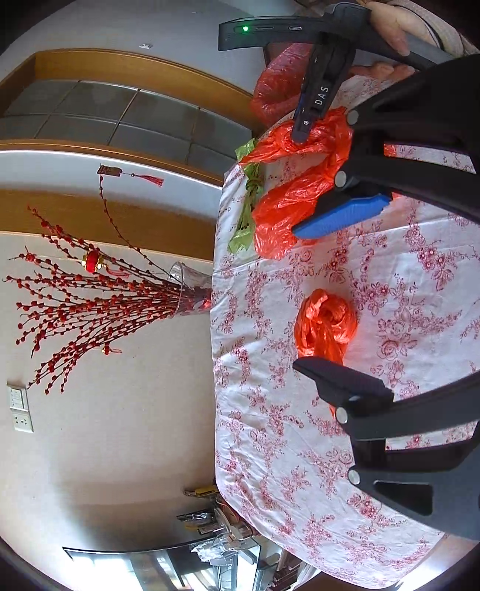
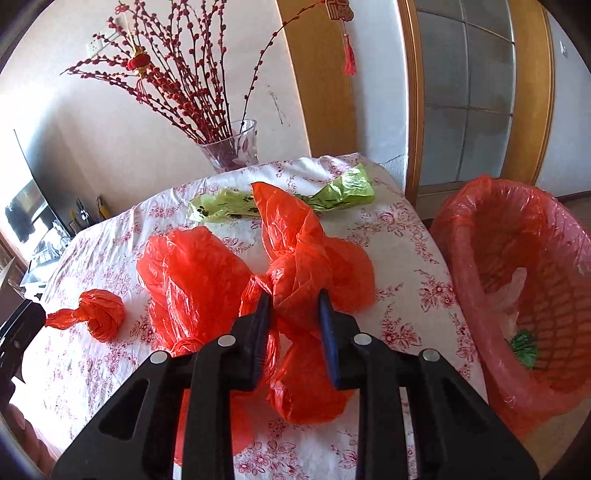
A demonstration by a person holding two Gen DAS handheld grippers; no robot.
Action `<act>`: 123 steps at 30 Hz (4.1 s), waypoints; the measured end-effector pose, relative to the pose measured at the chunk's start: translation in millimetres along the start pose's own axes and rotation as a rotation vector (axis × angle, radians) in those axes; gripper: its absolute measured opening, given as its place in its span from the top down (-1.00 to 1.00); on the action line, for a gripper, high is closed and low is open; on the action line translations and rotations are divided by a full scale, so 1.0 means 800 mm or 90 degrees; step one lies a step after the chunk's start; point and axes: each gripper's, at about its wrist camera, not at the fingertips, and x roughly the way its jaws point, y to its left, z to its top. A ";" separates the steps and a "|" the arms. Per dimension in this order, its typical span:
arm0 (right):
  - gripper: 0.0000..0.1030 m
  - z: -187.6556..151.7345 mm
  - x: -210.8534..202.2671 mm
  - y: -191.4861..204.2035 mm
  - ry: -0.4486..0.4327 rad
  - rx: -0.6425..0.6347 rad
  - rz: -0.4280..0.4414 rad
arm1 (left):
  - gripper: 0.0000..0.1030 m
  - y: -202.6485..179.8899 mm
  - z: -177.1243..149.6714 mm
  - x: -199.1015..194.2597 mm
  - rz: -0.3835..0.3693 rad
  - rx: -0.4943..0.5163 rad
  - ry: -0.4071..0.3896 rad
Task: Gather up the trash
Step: 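Reach both tools to the orange-red bags on the table, then grasp an orange-red bag with the right gripper while the left gripper grasps another, then carry both orange-red bags over the basket with both grippers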
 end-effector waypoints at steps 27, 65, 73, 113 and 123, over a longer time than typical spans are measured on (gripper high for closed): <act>0.08 -0.021 -0.032 -0.060 -0.017 0.026 -0.019 | -0.27 -0.044 -0.009 0.005 -0.051 0.034 0.021; 0.47 -0.023 -0.082 -0.093 -0.077 0.019 -0.064 | -0.06 -0.152 -0.047 0.108 -0.052 0.049 0.198; 0.47 -0.025 -0.090 -0.098 -0.089 0.026 -0.054 | 0.57 -0.133 -0.037 0.092 -0.085 0.030 0.171; 0.47 -0.019 -0.177 -0.221 -0.186 0.140 -0.142 | 0.59 -0.307 0.018 0.062 -0.307 0.154 0.088; 0.47 -0.010 -0.185 -0.262 -0.212 0.191 -0.142 | 0.59 -0.365 0.021 0.086 -0.363 0.183 0.101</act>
